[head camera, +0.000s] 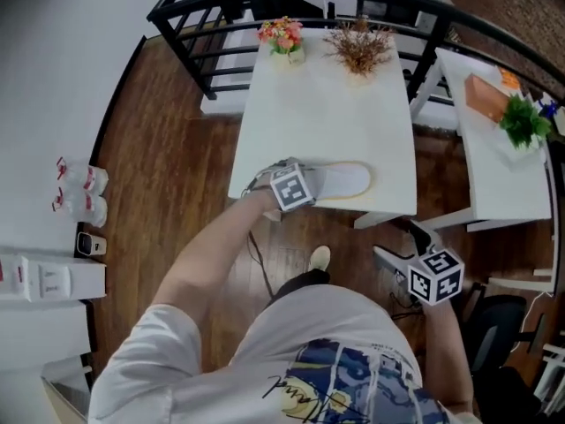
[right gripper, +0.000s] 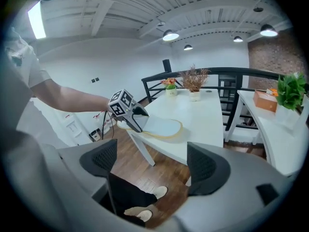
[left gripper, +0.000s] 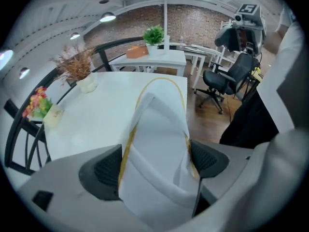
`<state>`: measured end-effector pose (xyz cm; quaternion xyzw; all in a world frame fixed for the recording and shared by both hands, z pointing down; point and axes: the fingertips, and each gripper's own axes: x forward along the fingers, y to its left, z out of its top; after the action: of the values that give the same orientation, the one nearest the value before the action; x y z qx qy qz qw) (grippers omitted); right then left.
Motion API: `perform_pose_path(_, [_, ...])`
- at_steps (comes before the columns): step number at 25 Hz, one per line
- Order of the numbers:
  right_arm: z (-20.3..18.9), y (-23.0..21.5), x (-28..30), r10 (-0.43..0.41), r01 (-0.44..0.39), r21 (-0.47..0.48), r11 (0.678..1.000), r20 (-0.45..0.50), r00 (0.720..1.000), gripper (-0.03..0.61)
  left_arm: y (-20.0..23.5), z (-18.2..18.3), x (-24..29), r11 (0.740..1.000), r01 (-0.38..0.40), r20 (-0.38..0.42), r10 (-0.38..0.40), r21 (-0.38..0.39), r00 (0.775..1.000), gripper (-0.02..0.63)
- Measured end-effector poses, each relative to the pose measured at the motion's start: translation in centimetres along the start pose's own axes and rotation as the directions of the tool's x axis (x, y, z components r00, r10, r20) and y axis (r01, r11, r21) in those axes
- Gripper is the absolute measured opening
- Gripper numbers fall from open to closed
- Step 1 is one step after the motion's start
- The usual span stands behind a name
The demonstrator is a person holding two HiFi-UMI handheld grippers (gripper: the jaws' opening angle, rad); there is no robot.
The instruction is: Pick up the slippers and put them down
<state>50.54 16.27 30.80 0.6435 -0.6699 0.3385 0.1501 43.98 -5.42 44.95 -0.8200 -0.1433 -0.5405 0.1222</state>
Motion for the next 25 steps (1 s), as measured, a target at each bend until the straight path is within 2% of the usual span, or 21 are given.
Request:
perform_pose_path(3, [-1.3,2.1,-1.7,0.031,-0.031,-0.039,0.999,0.01,0.999,0.472,-1.8,-2.5,-3.5,0.993,-0.081,0.017,0.083,-0.092,0.996,0.439])
perform_pose_path(6, [-3.5,4.2,-3.3,0.062,-0.061,-0.074,0.995,0.011,0.998,0.472,-4.3,-5.8,-6.4,0.973,-0.145,0.013,0.15,-0.182,0.989,0.439])
perform_pose_path(9, [-6.0,6.7,-3.9,0.093,-0.094,-0.111,0.989,-0.012,0.996,0.472,-7.5,-10.2,-9.0,0.937,-0.187,-0.003,0.195,-0.294,0.981,0.439])
perform_pose_path(11, [-7.3,8.7,-3.5,0.13,-0.132,-0.122,0.984,-0.025,0.991,0.472,-9.9,-13.9,-10.6,0.903,-0.203,-0.03,0.207,-0.378,0.978,0.439])
perform_pose_path(13, [-8.4,10.9,-3.0,0.174,-0.179,-0.13,0.975,-0.043,0.984,0.472,-12.4,-18.2,-12.3,0.859,-0.233,-0.077,0.223,-0.456,0.972,0.439])
perform_pose_path(16, [-9.2,14.0,-1.8,0.231,-0.24,-0.154,0.958,-0.073,0.97,0.472,-14.6,-23.8,-14.9,0.777,-0.293,-0.124,0.271,-0.558,0.955,0.439])
perform_pose_path(21, [-9.3,18.4,0.8,0.305,-0.324,-0.2,0.925,-0.122,0.945,0.471,-17.3,-32.1,-17.7,0.605,-0.356,-0.197,0.315,-0.712,0.929,0.439])
perform_pose_path(25, [-9.4,21.1,3.4,0.323,-0.356,-0.226,0.907,-0.172,0.931,0.471,-18.7,-37.2,-18.4,0.491,-0.374,-0.23,0.329,-0.787,0.916,0.439])
